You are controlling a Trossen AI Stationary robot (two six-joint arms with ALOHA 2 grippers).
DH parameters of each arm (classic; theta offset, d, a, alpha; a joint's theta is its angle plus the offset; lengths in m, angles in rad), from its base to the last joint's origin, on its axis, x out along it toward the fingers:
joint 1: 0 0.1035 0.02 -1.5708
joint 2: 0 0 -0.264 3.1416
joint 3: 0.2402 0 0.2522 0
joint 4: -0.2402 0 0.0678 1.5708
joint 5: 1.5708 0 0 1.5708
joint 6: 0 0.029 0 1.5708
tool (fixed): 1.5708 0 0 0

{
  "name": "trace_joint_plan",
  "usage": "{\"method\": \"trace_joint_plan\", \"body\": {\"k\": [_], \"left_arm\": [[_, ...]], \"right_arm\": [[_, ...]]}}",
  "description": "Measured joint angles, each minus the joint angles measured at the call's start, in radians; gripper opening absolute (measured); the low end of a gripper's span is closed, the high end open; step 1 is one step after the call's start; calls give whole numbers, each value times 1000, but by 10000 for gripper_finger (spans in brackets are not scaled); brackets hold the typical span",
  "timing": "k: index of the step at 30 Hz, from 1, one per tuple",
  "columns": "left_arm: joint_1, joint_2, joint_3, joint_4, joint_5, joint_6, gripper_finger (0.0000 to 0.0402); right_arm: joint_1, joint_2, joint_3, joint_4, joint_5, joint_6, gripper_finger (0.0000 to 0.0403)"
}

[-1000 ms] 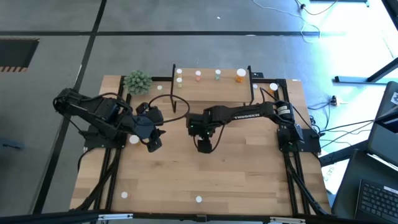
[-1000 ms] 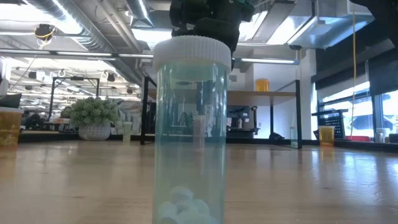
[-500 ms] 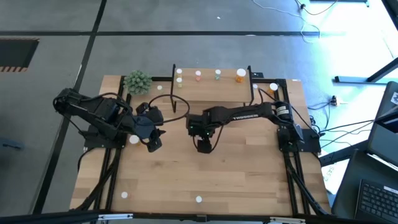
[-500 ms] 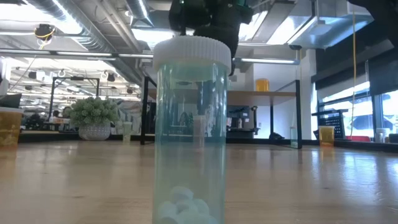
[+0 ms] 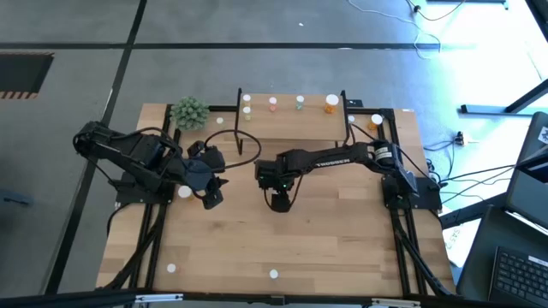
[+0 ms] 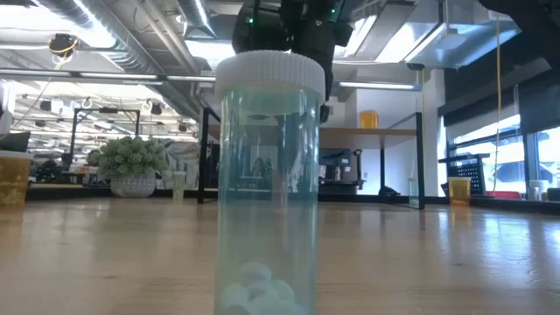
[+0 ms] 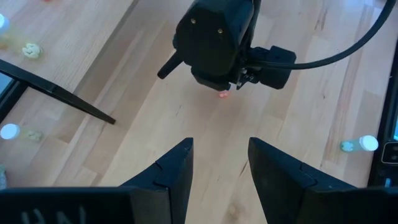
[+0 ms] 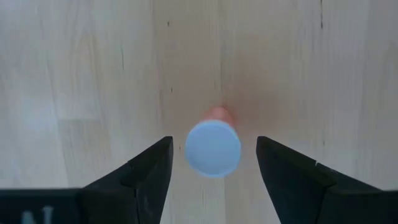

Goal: Pick and place medicine bottles onto shelf by color
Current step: Put the top pink pill bottle on the shelf aligned with the other pink pill bottle

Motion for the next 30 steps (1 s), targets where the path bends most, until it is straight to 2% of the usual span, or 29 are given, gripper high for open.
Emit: {"method": "trace_joint_plan", "body": {"k": [10, 30], "left_arm": [[0, 0, 0, 9, 0, 0, 149], [0, 0, 0, 11, 0, 0, 149]], "right_arm": [[0, 5, 0, 18, 1, -26, 232], [0, 5, 0, 26, 11, -27, 173]]}}
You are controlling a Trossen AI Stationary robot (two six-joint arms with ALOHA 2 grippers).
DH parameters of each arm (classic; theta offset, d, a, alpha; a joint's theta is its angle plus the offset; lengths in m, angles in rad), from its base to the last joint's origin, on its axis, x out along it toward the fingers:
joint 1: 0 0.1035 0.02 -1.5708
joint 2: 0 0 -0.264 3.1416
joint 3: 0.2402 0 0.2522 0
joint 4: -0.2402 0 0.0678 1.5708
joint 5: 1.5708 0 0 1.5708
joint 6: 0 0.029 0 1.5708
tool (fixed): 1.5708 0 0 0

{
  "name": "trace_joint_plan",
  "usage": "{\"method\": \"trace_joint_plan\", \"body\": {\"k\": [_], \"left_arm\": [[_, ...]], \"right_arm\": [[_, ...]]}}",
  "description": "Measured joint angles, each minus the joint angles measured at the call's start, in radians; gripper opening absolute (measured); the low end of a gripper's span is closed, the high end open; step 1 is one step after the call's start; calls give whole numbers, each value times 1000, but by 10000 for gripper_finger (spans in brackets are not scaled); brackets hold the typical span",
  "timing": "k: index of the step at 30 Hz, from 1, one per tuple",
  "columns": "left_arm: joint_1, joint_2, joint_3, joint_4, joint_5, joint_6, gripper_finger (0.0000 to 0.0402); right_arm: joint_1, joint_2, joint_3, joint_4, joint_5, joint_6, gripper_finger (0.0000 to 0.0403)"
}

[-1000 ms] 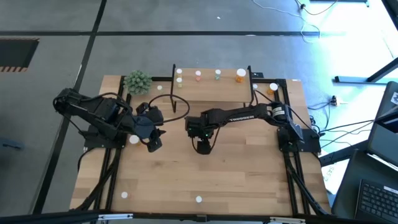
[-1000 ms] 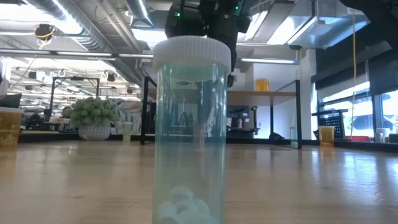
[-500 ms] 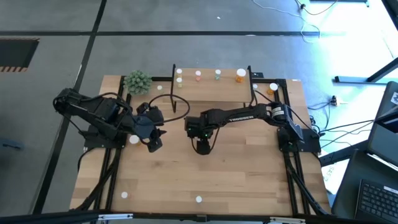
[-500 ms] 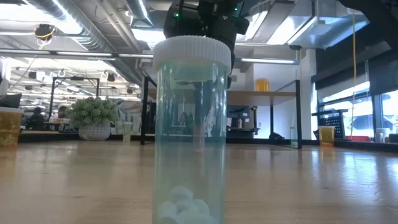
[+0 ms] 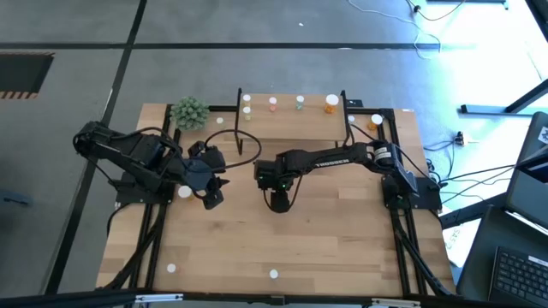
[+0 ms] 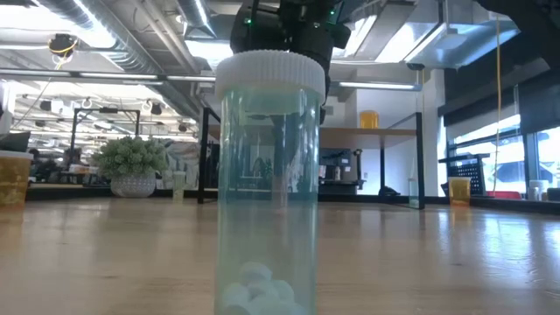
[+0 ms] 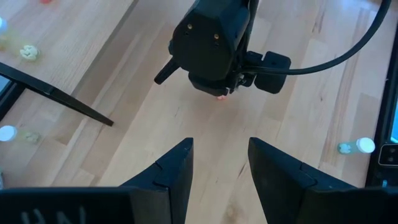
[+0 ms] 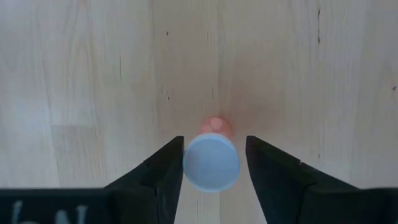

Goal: Pick and place medicine bottles onto shelf by color
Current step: Put the top pink pill bottle on the shelf aligned with the other pink pill bottle

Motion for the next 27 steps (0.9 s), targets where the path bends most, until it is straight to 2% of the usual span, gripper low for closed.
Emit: {"method": "trace_joint_plan", "body": {"k": [14, 22, 27], "left_arm": [[0, 0, 0, 0, 0, 0, 149], [0, 0, 0, 0, 0, 0, 149], [0, 0, 0, 0, 0, 0, 149]], "right_arm": [[0, 0, 0, 0, -1, 30, 123], [0, 0, 0, 0, -4, 51, 121], [0, 0, 0, -1, -44, 74, 121]]}}
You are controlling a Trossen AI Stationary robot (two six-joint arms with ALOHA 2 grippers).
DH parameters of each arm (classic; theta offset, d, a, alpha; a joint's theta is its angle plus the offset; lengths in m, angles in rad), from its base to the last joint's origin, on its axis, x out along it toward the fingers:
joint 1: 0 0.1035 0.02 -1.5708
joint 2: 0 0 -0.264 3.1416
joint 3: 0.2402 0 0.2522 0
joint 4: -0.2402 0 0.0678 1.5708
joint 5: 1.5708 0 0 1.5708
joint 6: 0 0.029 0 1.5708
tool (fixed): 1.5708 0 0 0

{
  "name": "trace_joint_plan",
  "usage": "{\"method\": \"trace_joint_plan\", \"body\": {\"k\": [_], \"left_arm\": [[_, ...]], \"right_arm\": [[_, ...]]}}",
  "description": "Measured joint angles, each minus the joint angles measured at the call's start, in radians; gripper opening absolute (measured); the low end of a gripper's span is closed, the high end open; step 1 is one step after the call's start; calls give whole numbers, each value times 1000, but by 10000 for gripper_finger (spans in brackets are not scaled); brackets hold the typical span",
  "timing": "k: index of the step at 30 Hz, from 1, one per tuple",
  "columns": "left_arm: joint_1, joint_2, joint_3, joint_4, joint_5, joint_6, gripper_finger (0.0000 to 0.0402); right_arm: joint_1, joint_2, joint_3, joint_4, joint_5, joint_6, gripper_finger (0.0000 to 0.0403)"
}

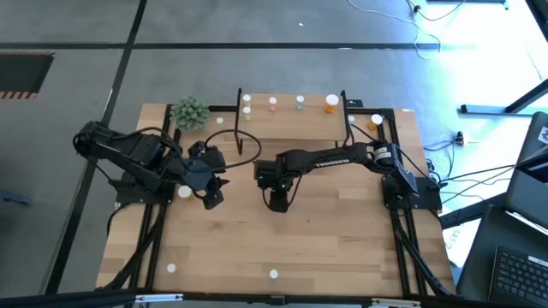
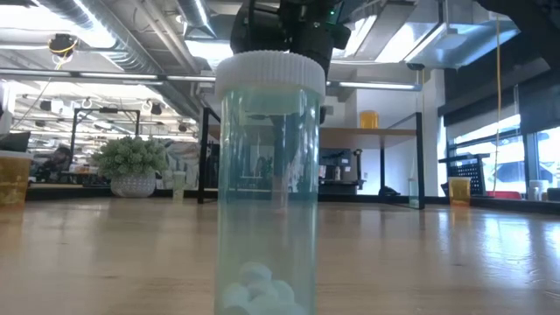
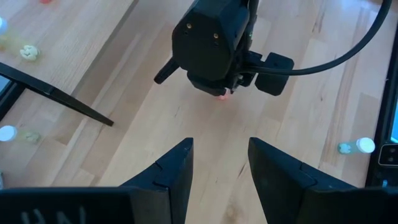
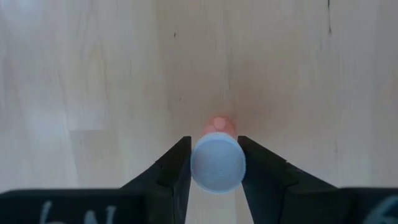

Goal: Pick and place medicine bottles onto shelf by color
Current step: Put the top pink pill bottle on the shelf aligned with the other pink pill bottle

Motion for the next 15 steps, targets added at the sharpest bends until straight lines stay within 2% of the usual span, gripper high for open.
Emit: {"method": "trace_joint_plan", "body": {"k": [9, 15], "left_arm": [[0, 0, 0, 0, 0, 0, 149], [0, 0, 0, 0, 0, 1, 149]], "right_arm": [[0, -2, 5, -34, -3, 12, 121], [0, -2, 97, -100, -3, 10, 121]]}}
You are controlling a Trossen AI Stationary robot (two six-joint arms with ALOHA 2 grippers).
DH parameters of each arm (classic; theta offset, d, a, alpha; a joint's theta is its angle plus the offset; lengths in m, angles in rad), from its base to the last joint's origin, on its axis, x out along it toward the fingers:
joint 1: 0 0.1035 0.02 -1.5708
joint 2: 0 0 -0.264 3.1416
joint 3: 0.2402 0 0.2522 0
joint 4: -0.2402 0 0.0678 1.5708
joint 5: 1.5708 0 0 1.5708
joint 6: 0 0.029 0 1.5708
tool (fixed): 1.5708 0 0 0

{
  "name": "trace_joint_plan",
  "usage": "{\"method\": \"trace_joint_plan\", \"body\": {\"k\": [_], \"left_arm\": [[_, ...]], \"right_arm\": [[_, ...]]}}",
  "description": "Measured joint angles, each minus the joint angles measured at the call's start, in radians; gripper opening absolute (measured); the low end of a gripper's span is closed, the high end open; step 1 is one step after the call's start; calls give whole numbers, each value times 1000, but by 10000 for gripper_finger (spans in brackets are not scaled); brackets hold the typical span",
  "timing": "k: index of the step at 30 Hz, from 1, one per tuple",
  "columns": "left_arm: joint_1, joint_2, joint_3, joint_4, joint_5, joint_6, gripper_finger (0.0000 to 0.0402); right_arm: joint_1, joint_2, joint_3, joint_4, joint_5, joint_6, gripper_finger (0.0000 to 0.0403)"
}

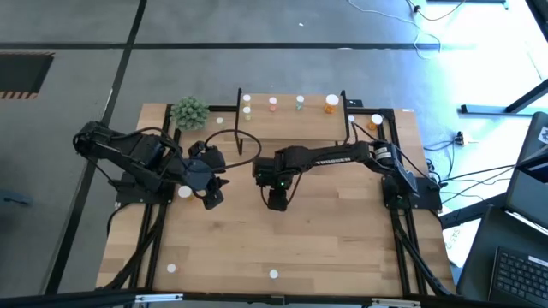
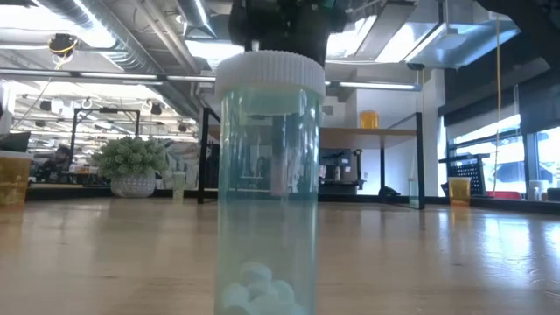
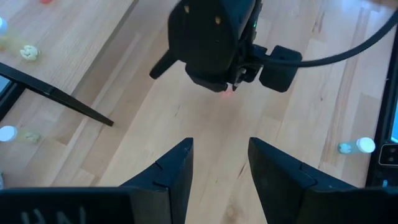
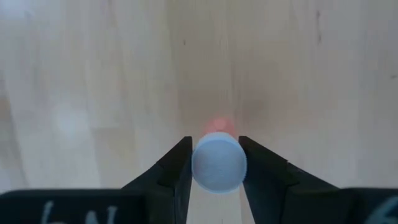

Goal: Pick and place medicine bottles onto shelf by color
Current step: Put the top pink pill bottle on the shelf aligned with the other pink pill bottle

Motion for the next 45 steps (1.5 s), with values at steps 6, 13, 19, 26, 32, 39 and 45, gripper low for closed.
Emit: {"method": "trace_joint_plan", "body": {"k": [6, 13, 19, 26, 32, 39, 45], "left_arm": [[0, 0, 0, 0, 0, -2, 149], [0, 0, 0, 0, 0, -2, 149], [0, 0, 0, 0, -11, -2, 149], [32, 0, 0, 5, -45, -29, 149], [73, 0, 0, 6, -45, -29, 149], [113, 0, 0, 7, -44, -28, 149], [143, 0, 0, 8, -44, -5, 149]], "right_arm": [[0, -2, 135, -87, 2, -6, 121], [-1, -2, 323, -233, 11, 0, 120], [-18, -2, 501, -310, 55, 24, 120], [-88, -28, 514, -297, 76, 24, 120], [-174, -28, 519, -324, 101, -6, 120], [-281, -27, 519, -289, 162, -34, 120], [-362, -27, 519, -254, 162, -56, 120]]}}
